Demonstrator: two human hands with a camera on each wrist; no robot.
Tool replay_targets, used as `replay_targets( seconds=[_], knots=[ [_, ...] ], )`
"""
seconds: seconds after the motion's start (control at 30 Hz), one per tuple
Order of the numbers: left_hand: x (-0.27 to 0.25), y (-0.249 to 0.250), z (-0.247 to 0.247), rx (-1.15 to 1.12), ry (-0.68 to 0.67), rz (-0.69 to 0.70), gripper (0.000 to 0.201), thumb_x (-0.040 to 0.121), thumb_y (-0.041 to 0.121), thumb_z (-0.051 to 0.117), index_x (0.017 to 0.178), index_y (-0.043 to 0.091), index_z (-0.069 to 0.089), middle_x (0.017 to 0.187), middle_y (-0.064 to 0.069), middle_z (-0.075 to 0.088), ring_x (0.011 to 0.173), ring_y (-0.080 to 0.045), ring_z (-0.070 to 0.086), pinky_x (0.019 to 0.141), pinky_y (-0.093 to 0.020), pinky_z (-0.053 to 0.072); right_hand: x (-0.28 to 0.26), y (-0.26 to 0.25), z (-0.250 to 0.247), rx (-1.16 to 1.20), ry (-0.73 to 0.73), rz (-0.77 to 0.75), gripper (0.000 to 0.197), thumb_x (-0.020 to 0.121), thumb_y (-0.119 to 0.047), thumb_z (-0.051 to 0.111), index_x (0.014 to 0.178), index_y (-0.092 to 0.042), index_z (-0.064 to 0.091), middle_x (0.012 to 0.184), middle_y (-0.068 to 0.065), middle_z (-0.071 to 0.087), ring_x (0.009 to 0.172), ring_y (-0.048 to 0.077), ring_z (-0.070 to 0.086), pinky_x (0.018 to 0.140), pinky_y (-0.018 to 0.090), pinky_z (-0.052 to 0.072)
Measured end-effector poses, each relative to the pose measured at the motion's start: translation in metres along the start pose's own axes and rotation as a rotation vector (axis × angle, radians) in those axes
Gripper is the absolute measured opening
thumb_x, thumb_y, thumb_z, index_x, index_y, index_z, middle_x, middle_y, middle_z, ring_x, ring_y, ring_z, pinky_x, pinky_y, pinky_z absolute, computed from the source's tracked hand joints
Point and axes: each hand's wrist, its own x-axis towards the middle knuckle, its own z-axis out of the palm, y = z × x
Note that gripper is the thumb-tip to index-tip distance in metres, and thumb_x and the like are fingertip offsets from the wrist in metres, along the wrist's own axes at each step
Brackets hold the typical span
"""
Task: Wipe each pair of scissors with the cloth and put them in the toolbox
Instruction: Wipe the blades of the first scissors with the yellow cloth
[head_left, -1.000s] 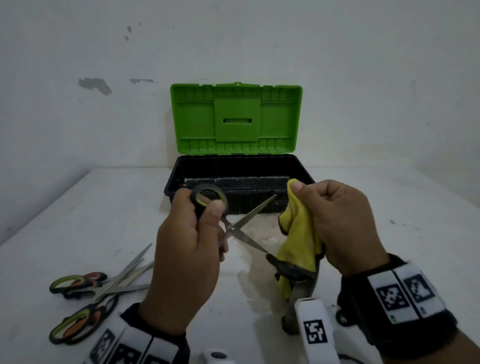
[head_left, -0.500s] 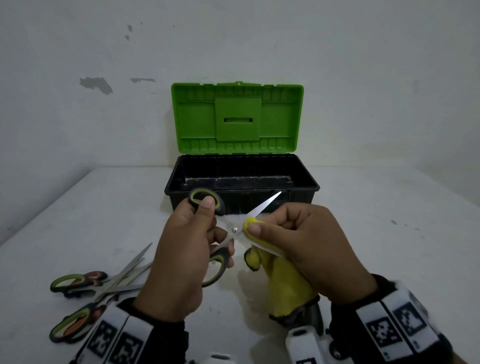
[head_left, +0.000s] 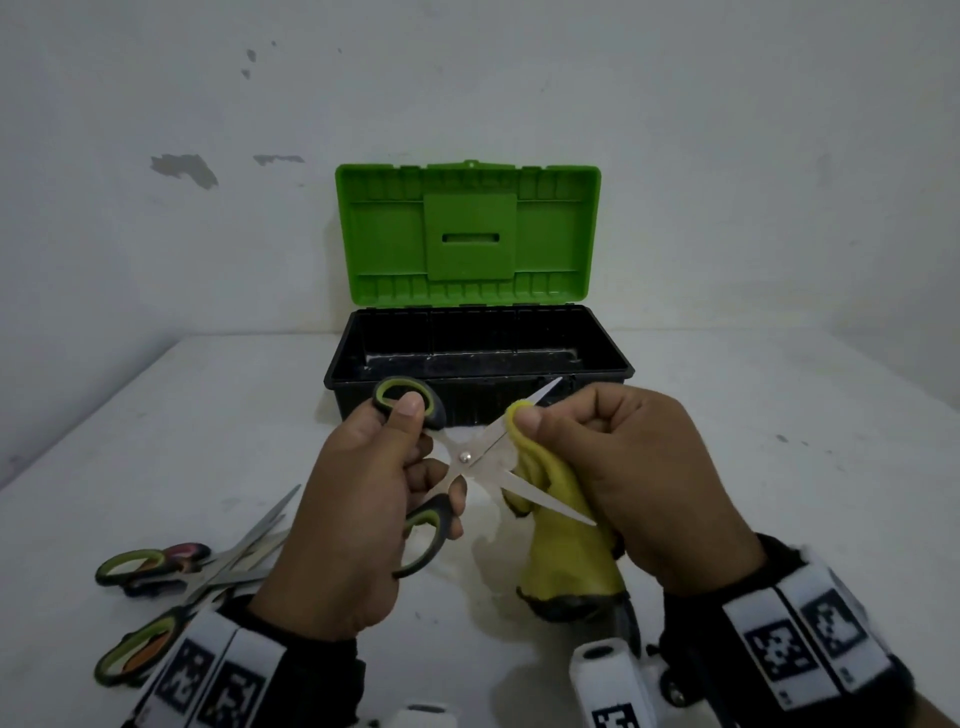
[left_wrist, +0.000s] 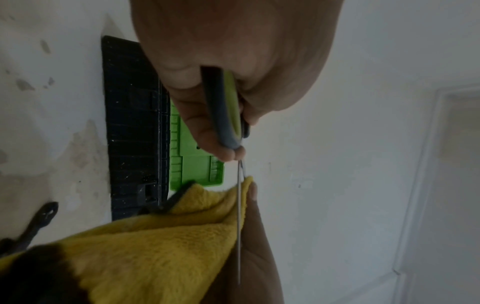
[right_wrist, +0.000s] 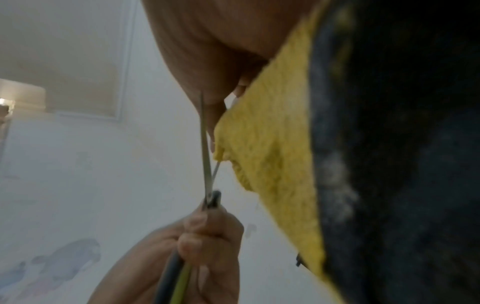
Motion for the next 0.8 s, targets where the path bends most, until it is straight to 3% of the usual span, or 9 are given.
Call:
replay_targets(
  seconds=[0.07, 0.17, 0.27, 0.33, 0.4, 0.53, 0.67, 0.77, 0.8],
  knots=[
    [0.000, 0.000, 0.000, -0.007, 0.000, -0.003, 0.023, 0.101, 0.026, 0.046, 0.094, 0.007, 0.058, 0.062, -0.003, 0.036, 0.044, -0.025, 0.049, 0.039, -0.029, 0.042, 0.004, 0.003, -0.005, 0.030, 0.072, -0.008, 0.025, 0.075, -0.027, 0.081, 0.071, -0.005, 0.071, 0.059, 0.009, 0.073, 0.050, 0.017, 0.069, 0.047, 0.025, 0.053],
    [-0.001, 0.000, -0.001, 0.005, -0.004, -0.001, 0.024, 0.101, 0.026, 0.045, 0.095, 0.006, 0.058, 0.063, -0.004, 0.037, 0.044, -0.025, 0.048, 0.038, -0.028, 0.042, 0.003, 0.005, -0.003, -0.048, 0.066, -0.039, 0.027, 0.074, -0.033, 0.081, 0.071, -0.008, 0.073, 0.062, 0.008, 0.074, 0.056, 0.020, 0.071, 0.055, 0.031, 0.059],
    [-0.002, 0.001, -0.002, 0.019, -0.013, -0.002, 0.025, 0.101, 0.026, 0.045, 0.101, 0.005, 0.059, 0.065, -0.006, 0.037, 0.045, -0.025, 0.048, 0.038, -0.028, 0.042, 0.005, 0.003, -0.007, -0.004, 0.048, -0.032, 0.026, 0.077, -0.028, 0.080, 0.073, -0.004, 0.070, 0.062, 0.012, 0.073, 0.055, 0.023, 0.072, 0.053, 0.030, 0.058],
    [-0.003, 0.001, -0.002, 0.009, -0.016, -0.015, 0.024, 0.101, 0.026, 0.045, 0.098, 0.007, 0.060, 0.062, -0.003, 0.038, 0.045, -0.025, 0.049, 0.038, -0.028, 0.042, 0.009, 0.004, -0.013, 0.050, 0.064, -0.027, 0.029, 0.078, -0.027, 0.080, 0.077, 0.000, 0.069, 0.065, 0.020, 0.073, 0.059, 0.034, 0.073, 0.057, 0.041, 0.060],
    [-0.003, 0.003, -0.003, 0.004, -0.014, -0.022, 0.024, 0.101, 0.026, 0.045, 0.098, 0.008, 0.060, 0.062, -0.002, 0.038, 0.045, -0.024, 0.048, 0.038, -0.028, 0.042, 0.009, 0.005, -0.013, 0.036, 0.074, -0.036, 0.030, 0.078, -0.028, 0.081, 0.078, 0.000, 0.069, 0.067, 0.021, 0.073, 0.060, 0.037, 0.073, 0.059, 0.048, 0.061],
    [-0.003, 0.003, -0.002, 0.003, -0.006, -0.028, 0.023, 0.101, 0.026, 0.046, 0.092, 0.009, 0.059, 0.061, -0.003, 0.038, 0.043, -0.024, 0.048, 0.037, -0.027, 0.041, 0.006, 0.005, -0.007, -0.015, 0.066, -0.053, 0.026, 0.076, -0.027, 0.081, 0.073, -0.004, 0.070, 0.061, 0.011, 0.073, 0.053, 0.020, 0.071, 0.052, 0.029, 0.058],
    [-0.003, 0.003, -0.001, -0.008, -0.006, -0.032, 0.023, 0.101, 0.026, 0.046, 0.096, 0.008, 0.060, 0.060, -0.002, 0.038, 0.043, -0.023, 0.048, 0.037, -0.027, 0.041, 0.008, 0.009, -0.009, 0.068, 0.060, -0.031, 0.029, 0.077, -0.027, 0.081, 0.076, 0.000, 0.069, 0.066, 0.020, 0.073, 0.060, 0.034, 0.073, 0.060, 0.046, 0.062],
    [-0.003, 0.004, -0.002, -0.013, -0.003, -0.047, 0.022, 0.100, 0.026, 0.047, 0.097, 0.009, 0.061, 0.060, -0.002, 0.039, 0.043, -0.023, 0.049, 0.037, -0.027, 0.041, 0.004, 0.007, -0.003, 0.019, 0.055, -0.064, 0.025, 0.076, -0.025, 0.081, 0.073, -0.002, 0.070, 0.062, 0.011, 0.073, 0.054, 0.017, 0.070, 0.051, 0.029, 0.057],
    [-0.003, 0.004, -0.002, -0.013, -0.005, -0.050, 0.022, 0.100, 0.026, 0.047, 0.094, 0.010, 0.060, 0.059, -0.001, 0.039, 0.043, -0.022, 0.049, 0.037, -0.027, 0.041, 0.004, 0.007, -0.003, 0.036, 0.056, -0.052, 0.025, 0.076, -0.023, 0.081, 0.073, -0.001, 0.070, 0.061, 0.011, 0.073, 0.052, 0.017, 0.070, 0.049, 0.027, 0.055]
  ],
)
